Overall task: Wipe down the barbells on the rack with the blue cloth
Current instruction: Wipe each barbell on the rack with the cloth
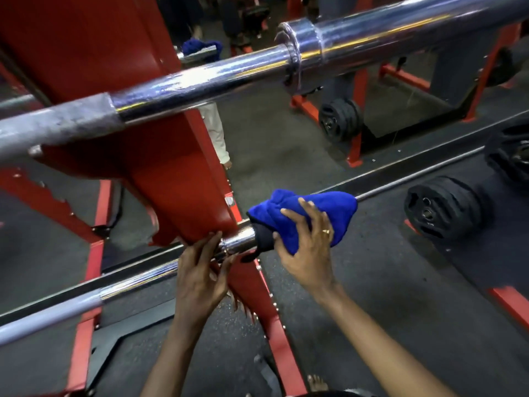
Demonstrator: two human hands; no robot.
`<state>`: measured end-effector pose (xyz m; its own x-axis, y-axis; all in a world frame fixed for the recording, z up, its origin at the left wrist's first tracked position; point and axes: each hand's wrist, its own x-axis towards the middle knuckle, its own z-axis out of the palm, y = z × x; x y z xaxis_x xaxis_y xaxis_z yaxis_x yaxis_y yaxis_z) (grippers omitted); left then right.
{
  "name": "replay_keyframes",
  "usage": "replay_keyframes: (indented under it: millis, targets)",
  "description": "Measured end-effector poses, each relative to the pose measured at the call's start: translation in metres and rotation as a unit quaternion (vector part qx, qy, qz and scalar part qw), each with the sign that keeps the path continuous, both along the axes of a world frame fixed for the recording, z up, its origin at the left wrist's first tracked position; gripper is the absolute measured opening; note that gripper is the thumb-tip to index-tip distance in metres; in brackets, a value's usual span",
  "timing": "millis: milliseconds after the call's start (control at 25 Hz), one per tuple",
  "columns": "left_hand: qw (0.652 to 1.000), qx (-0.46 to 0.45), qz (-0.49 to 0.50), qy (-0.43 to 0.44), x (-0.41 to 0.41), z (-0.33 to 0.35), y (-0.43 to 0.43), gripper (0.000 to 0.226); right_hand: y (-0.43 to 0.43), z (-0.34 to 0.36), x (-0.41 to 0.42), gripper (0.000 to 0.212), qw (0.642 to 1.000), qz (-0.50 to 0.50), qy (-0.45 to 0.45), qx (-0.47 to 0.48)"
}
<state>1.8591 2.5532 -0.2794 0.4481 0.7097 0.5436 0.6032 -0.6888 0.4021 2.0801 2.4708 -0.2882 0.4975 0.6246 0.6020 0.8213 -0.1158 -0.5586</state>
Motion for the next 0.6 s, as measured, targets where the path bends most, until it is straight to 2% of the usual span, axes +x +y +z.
replay_keyframes:
  millis: [120, 320, 440, 520, 600]
  targets:
    - [1.0, -0.005, 0.003, -0.012, -0.001, -0.001, 0.001, 0.055, 0.004, 0.007, 0.022, 0.049, 1.0, -0.013, -0.021, 0.009]
    - [1.0, -0.004, 0.007, 0.005, 0.002, 0.002, 0.0, 0.054, 0.026, 0.022, 0.012, 0.041, 0.989, -0.119, 0.083, 0.021]
    - [0.999, -0.023, -0.018, 0.016, -0.003, 0.005, 0.001, 0.055, 0.03, 0.019, -0.031, 0.038, 0.998, -0.053, 0.028, 0.008]
    - [0.997, -0.024, -0.059, 0.035, -0.011, 0.008, 0.003, 0.058, 0.018, 0.013, -0.026, 0.04, 0.999, -0.007, -0.034, 0.021]
    - [0.995, -0.011, -0.079, 0.062, -0.018, 0.009, 0.005, 0.061, 0.012, 0.01, -0.001, 0.043, 0.997, -0.046, -0.044, 0.039]
